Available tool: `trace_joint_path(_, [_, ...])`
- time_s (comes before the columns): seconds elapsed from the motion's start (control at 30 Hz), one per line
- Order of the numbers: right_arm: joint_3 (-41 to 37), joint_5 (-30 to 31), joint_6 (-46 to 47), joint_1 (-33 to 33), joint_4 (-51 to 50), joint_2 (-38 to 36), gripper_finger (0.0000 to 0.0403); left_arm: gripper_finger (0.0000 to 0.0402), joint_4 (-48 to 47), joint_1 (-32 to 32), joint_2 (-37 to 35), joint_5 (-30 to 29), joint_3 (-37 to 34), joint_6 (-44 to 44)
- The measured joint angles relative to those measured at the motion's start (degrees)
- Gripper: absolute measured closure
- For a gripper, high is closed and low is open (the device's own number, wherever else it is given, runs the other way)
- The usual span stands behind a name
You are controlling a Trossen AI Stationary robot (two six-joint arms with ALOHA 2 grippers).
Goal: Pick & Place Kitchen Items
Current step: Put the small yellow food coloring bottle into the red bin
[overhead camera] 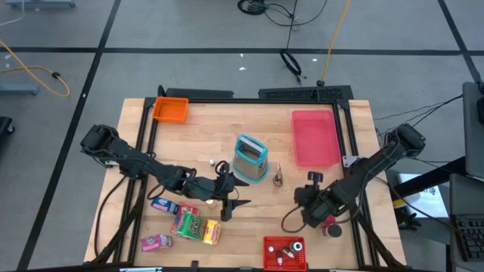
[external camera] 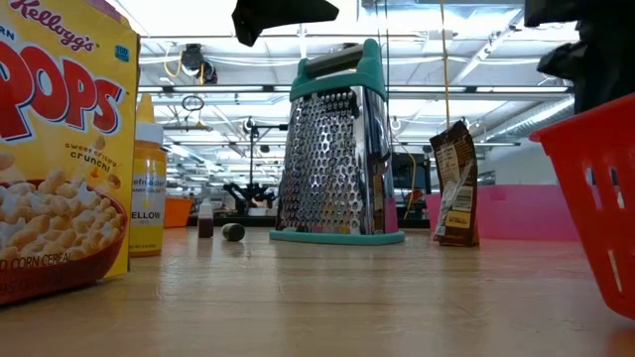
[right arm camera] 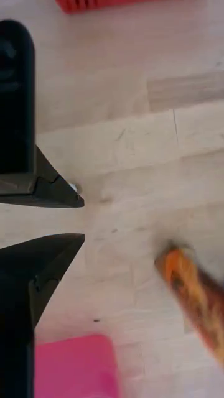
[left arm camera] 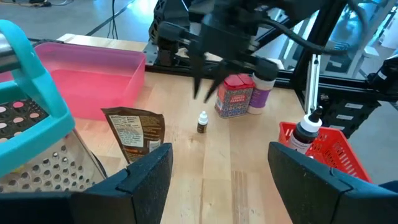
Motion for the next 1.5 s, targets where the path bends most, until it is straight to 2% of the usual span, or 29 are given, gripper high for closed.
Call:
trace_joint_path(0.23, [-9.77,-0.66,1.67,-0.39,11.2,-9.07,0.0332,0.0135,0.02,0.01,0.0,0.0,0.0,0.04])
trace_joint_path(0.43, [-16.43,-2.41,4.09,-0.37,17.54,-12.15,0.0332,0.0135,0.02,-0.01,0.0,0.0,0.0,0.1])
trace_joint_path(0.63, [-17.56,-3.77,3.84,-0.36,20.55,-11.7,0.0327,0.0135,0.06,-0.01,0.0,0.0,0.0,0.19])
trace_joint_path(1.0, [-17.61,-3.88,3.24,0.0,22.92,-11.06,0.026,0.0135,0.02,0.01,0.0,0.0,0.0,0.17])
trace_joint_path(1.5, [-17.61,-3.84,1.78,1.3,24.09,-3.91,0.0271,0.0135,0.02,0.01,0.0,0.0,0.0,0.13])
